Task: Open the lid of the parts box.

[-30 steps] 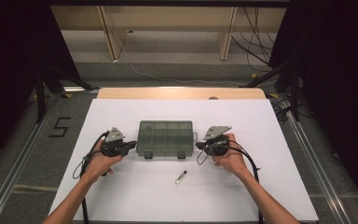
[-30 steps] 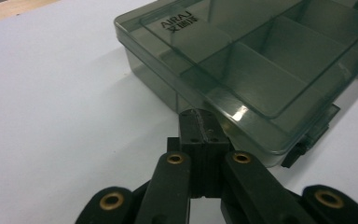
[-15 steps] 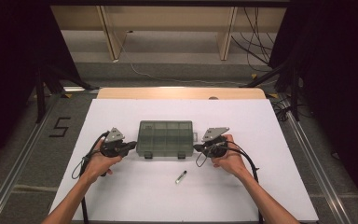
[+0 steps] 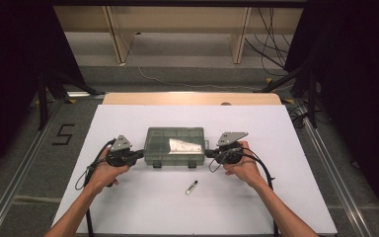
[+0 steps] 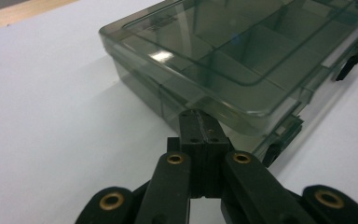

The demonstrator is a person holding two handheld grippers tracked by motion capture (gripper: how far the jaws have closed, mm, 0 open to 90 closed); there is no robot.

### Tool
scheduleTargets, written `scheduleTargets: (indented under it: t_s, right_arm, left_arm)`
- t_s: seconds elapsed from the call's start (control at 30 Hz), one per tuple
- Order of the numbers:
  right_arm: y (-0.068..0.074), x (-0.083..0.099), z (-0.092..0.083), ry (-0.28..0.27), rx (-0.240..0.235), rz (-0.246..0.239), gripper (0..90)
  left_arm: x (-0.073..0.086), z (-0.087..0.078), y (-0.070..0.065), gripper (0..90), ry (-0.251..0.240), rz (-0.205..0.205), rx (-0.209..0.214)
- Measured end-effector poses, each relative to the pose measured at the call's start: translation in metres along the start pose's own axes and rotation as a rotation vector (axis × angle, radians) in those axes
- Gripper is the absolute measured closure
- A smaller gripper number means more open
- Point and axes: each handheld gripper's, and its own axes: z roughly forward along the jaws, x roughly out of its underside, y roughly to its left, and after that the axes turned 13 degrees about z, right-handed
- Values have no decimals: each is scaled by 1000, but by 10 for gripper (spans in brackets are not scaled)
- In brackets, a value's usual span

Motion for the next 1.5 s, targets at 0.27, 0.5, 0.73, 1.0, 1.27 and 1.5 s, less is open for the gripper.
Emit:
scheduleTargets:
  t_s: [0.27, 0.5, 0.73, 1.0, 1.27, 1.5]
  right_arm:
    - [-2, -4, -2, -46, -2, 10, 900]
    - [-2, -14, -2, -98, -8, 12, 900]
    - [-1, -30, -1, -151, 24, -4, 900]
    - [-4, -36, 3, -206, 77, 8, 900]
    - [-7, -42, 7, -222, 108, 21, 900]
    - [-7, -45, 8, -221, 116, 30, 900]
  left_arm:
    - [-7, -5, 1, 896, -45, -7, -18]
    - [-20, -13, 6, 896, -111, -17, -36]
    - [-32, -14, 12, 896, -155, -37, -78]
    - [-40, -10, 18, 896, -178, -48, -100]
    - [-46, -8, 23, 896, -197, -55, -117]
    - [-50, -5, 26, 896, -204, -52, -121]
